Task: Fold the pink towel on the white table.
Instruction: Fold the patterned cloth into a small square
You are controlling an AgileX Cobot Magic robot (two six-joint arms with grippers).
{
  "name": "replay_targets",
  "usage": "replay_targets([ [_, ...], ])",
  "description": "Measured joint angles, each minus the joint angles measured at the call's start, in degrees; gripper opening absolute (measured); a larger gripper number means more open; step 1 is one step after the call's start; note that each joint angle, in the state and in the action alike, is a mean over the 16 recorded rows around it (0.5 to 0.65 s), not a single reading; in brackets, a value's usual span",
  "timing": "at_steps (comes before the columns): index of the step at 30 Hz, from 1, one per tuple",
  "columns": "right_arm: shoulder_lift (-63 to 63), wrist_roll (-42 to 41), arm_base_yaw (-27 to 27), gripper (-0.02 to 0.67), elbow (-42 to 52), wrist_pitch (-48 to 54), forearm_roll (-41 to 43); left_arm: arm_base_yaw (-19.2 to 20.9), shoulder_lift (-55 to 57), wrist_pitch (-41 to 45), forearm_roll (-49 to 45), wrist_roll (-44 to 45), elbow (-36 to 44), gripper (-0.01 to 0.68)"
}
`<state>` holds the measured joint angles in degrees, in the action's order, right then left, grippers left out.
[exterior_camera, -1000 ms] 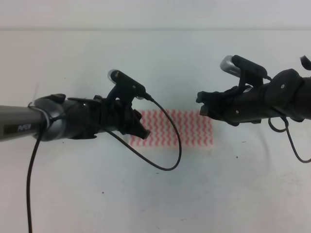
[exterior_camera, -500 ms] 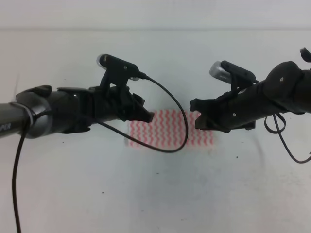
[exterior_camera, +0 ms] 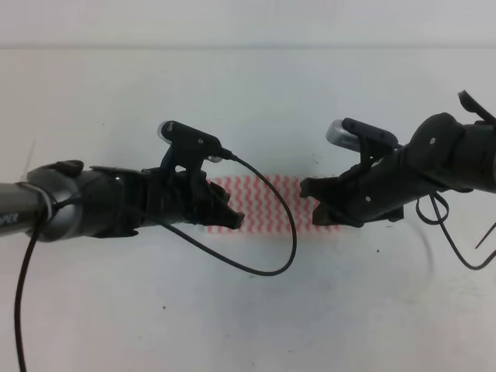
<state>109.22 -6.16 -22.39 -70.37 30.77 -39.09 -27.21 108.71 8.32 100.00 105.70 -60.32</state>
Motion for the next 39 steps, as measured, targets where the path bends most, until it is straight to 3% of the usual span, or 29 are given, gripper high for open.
replay_targets([
  [23,-1.87,-0.01,0.14,-0.016,0.00,0.39,-0.17,0.00,1.24,10.00,-0.12,-0.72,0.17,0.106],
  [39,-1.88,0.04,0.14,-0.016,0.00,1.15,-0.34,0.00,-0.24,10.70,-0.94,-0.90,0.19,0.106],
])
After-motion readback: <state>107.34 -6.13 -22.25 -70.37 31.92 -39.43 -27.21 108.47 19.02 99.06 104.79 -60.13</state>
